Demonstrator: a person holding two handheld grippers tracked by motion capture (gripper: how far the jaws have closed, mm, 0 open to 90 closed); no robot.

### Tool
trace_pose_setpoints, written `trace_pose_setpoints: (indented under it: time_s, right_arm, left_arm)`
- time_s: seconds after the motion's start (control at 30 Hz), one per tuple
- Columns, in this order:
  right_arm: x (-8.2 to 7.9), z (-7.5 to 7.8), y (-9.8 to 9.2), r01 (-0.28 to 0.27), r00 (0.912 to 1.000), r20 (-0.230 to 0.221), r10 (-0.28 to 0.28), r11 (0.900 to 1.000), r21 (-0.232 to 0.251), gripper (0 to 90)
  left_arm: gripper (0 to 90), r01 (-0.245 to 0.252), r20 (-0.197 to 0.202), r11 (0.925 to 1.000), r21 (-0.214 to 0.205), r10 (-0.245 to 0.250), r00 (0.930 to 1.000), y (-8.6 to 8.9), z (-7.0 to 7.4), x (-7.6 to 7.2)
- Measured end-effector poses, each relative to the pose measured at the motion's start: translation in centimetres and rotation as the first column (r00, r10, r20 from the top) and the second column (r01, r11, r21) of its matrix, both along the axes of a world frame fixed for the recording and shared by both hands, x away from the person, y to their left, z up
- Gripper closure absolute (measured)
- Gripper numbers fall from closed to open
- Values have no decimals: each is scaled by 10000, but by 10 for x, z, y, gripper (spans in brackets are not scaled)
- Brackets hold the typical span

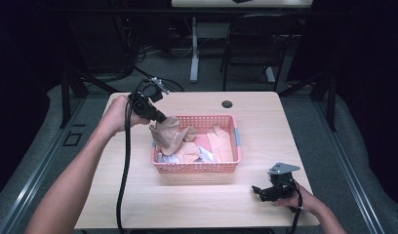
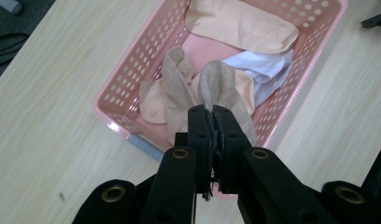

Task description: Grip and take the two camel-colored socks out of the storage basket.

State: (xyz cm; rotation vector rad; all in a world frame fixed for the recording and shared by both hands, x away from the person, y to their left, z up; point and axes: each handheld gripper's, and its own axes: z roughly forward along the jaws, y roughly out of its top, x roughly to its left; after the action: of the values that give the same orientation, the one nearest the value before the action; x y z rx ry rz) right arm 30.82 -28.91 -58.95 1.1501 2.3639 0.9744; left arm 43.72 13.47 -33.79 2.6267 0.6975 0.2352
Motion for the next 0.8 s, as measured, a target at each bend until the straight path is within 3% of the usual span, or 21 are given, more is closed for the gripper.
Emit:
trace_pose_setpoints:
  time_s: [0.3,0.8]
  right_arm:
    - [0,0,0,0,10000,0,0,10000,3,0]
    - [0,0,0,1,10000,2,-1,10000,3,0]
  left_arm:
    - [868,-234,8,9994,267,234,9997,15,15,-4]
    - [866,-902,-121,9942,588,911,9958,59,31,-14]
